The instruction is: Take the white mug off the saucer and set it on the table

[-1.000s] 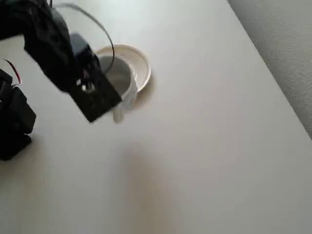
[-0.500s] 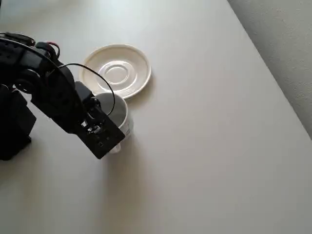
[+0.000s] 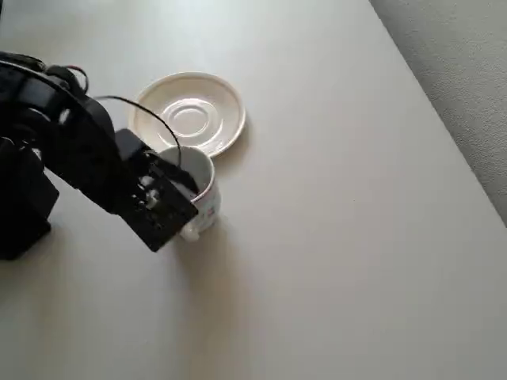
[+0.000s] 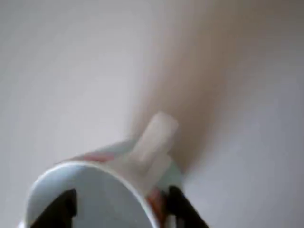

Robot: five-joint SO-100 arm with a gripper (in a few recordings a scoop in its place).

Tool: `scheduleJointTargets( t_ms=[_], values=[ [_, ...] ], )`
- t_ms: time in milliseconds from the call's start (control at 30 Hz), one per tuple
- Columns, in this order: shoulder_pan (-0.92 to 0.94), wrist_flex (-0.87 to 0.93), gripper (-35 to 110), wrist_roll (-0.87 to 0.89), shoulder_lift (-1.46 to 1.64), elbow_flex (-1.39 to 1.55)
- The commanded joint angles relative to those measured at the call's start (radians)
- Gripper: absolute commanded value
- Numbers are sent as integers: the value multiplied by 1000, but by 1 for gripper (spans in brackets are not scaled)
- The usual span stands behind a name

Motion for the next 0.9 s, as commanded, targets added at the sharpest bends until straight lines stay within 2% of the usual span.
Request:
scheduleJointTargets(
  t_ms=[0, 200, 300, 433, 567, 667, 867],
  values=[
    [-37, 44, 25, 49, 460, -9],
    [-80, 83, 23, 167, 1037, 0],
    [-117, 192, 14, 318, 1045, -84],
    [-218, 301, -2, 545, 997, -12],
    [-370, 344, -2, 730, 946, 186],
    [-489, 345, -2, 776, 968, 342],
    [-583, 357, -2, 770, 948, 403]
  ],
)
